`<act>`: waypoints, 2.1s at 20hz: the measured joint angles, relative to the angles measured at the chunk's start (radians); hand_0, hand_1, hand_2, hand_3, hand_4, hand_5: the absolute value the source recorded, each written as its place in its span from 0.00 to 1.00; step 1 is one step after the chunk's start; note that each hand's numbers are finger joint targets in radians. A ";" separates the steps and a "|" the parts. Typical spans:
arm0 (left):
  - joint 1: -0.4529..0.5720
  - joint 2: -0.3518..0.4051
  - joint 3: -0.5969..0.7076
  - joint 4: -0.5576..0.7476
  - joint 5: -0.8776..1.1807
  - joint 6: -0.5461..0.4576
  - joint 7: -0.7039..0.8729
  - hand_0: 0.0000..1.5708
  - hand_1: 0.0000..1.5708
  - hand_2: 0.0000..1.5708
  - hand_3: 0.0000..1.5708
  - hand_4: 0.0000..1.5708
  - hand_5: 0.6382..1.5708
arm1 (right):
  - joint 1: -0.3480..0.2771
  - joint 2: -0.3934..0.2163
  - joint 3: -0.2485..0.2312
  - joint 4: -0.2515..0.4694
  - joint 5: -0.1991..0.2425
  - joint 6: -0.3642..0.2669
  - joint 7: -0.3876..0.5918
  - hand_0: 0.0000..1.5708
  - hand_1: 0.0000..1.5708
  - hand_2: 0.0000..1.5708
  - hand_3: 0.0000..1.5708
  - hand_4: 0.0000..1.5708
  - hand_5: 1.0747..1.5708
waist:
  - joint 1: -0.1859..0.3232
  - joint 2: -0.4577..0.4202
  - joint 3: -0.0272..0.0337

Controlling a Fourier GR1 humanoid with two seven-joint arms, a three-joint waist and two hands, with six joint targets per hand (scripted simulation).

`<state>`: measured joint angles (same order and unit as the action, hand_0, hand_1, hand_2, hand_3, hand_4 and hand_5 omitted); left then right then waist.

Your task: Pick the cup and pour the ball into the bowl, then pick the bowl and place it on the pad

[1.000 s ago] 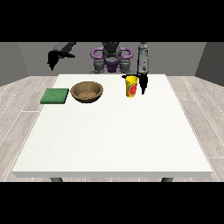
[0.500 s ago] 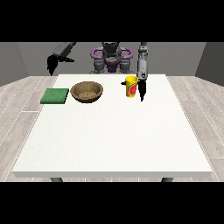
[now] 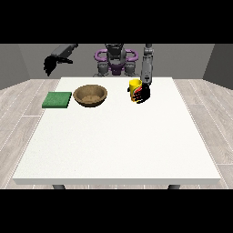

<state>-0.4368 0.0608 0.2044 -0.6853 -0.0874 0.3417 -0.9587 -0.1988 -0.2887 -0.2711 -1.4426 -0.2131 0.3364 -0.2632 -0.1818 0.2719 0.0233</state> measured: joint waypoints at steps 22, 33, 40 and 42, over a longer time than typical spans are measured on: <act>-0.262 0.264 -0.253 0.005 -0.453 0.115 0.705 0.95 0.95 1.00 1.00 1.00 0.68 | 0.014 -0.063 -0.067 0.278 -0.015 0.057 0.007 0.00 0.00 0.00 0.00 0.00 1.00 | 0.089 -0.241 -0.0219; -0.406 0.183 -0.468 0.025 -0.813 0.155 1.074 0.99 0.99 1.00 1.00 1.00 0.65 | 0.014 -0.072 -0.064 0.367 0.000 0.088 -0.029 0.00 0.00 0.00 0.00 0.00 1.00 | 0.073 -0.308 -0.0213; -0.489 0.110 -0.671 0.074 -1.099 0.090 1.246 0.94 0.94 1.00 1.00 1.00 0.49 | -0.006 -0.089 -0.068 0.404 -0.003 0.111 -0.035 0.00 0.00 0.00 0.00 0.00 1.00 | 0.052 -0.328 -0.0208; -0.505 0.078 -0.726 0.087 -1.164 0.047 1.274 0.95 0.95 1.00 1.00 1.00 0.41 | -0.014 -0.094 -0.071 0.415 -0.009 0.119 -0.031 0.00 0.00 0.00 0.00 0.00 1.00 | 0.047 -0.330 -0.0212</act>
<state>-0.9419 0.1383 -0.5217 -0.5981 -1.2510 0.3892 0.3157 -0.2130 -0.3826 -0.3424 -1.0277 -0.2224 0.4555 -0.2940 -0.1348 -0.0580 0.0021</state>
